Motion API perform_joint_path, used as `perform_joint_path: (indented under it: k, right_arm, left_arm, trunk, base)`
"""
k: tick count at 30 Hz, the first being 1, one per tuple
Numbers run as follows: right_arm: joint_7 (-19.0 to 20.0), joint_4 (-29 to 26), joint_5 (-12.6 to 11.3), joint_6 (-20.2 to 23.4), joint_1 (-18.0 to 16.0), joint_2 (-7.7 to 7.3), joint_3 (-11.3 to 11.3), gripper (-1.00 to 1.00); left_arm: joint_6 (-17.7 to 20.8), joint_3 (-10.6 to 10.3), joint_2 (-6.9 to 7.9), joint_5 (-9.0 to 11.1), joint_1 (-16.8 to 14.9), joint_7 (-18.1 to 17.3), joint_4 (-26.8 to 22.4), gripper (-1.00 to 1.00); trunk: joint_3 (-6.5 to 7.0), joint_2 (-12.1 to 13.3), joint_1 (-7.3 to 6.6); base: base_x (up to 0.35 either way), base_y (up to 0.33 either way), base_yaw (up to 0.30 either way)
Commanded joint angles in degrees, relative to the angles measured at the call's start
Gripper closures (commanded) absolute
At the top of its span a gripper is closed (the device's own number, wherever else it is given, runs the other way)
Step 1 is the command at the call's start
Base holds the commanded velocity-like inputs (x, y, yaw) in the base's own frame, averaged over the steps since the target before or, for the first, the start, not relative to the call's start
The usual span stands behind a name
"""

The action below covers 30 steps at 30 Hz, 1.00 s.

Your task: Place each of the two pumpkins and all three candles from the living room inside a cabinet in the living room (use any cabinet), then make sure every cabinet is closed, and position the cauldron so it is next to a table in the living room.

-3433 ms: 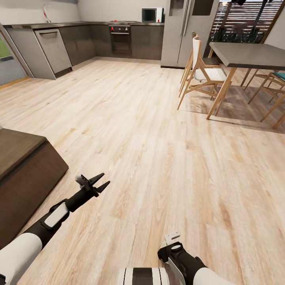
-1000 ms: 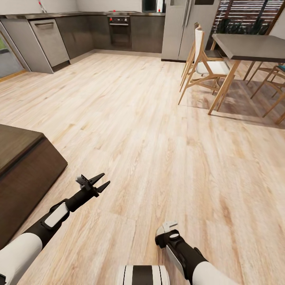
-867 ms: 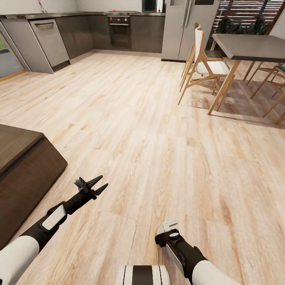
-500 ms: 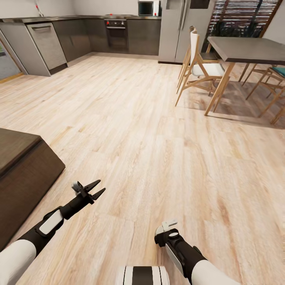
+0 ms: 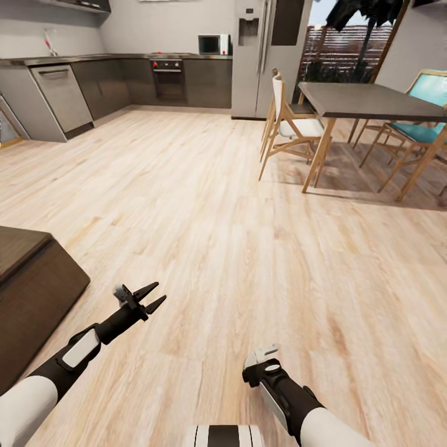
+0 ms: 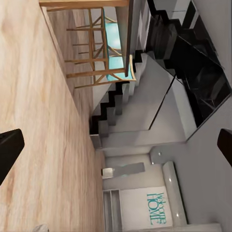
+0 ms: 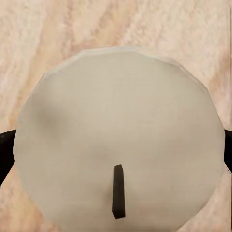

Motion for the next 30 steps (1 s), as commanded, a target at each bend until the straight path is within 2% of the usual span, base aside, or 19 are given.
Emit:
perform_joint_path:
  k: [1, 9, 13, 16, 19, 25, 28, 30]
  right_arm:
    - [0.0, 0.0, -0.1, 0.0, 0.0, 0.0, 0.0, 1.0]
    - [0.0, 0.1, -0.2, 0.0, 0.0, -0.11, 0.0, 1.0]
    - [0.2, 0.1, -0.3, -0.1, 0.1, -0.34, -0.2, 1.0]
    - [0.0, 0.0, -2.2, 0.0, 0.1, -0.45, -1.0, 1.0]
    - [-0.1, 0.1, -3.1, 0.1, 0.1, -0.47, -1.3, 1.0]
    - [-0.2, 0.2, -3.3, 0.3, 0.1, -0.58, -1.4, 1.0]
    - [-0.3, 1.1, -3.3, 0.3, 0.1, -1.28, -1.7, 1.0]
    - [-0.3, 1.2, -3.3, 0.3, 0.1, -1.49, -1.8, 1.0]
  left_arm:
    - [0.0, 0.0, 0.0, 0.0, 0.0, 0.0, 0.0, -1.0]
    - [0.0, -0.1, -0.16, 0.0, 0.0, 0.3, 0.0, -1.0]
    - [0.0, -0.3, -0.76, -0.1, 0.0, 0.3, -0.2, -1.0]
    - [-0.1, -0.3, -1.46, -0.1, 0.0, 0.6, 0.0, -1.0]
    - [-0.1, -0.2, -1.47, -0.1, 0.0, 2.9, 0.2, -1.0]
    - [-0.2, -0.2, -1.55, -0.1, 0.0, 6.8, 0.2, -1.0]
    - [-0.2, -0.2, -1.56, -0.2, 0.0, 10.5, 0.0, -1.0]
    - [-0.2, -0.2, -1.61, -0.2, 0.0, 11.7, -0.1, -1.0]
  trunk:
    - [0.23, 0.0, -0.02]
    - [1.51, 0.1, -0.23]
    - [2.02, 0.2, -0.33]
    - [2.41, 0.2, -0.41]
    - [2.8, 0.3, -0.49]
    - [3.57, 0.3, -0.64]
    - [3.95, 0.4, -0.72]
    - [4.21, 0.4, -0.77]
  base:
    - [0.0, 0.0, -0.028]
    - [0.0, 0.0, -0.004]
    - [0.0, 0.0, 0.0]
    - [0.0, 0.0, 0.0]
    - [0.0, 0.0, 0.0]
    - [0.0, 0.0, 0.0]
    - [0.0, 0.0, 0.0]
    - [0.0, 0.0, 0.0]
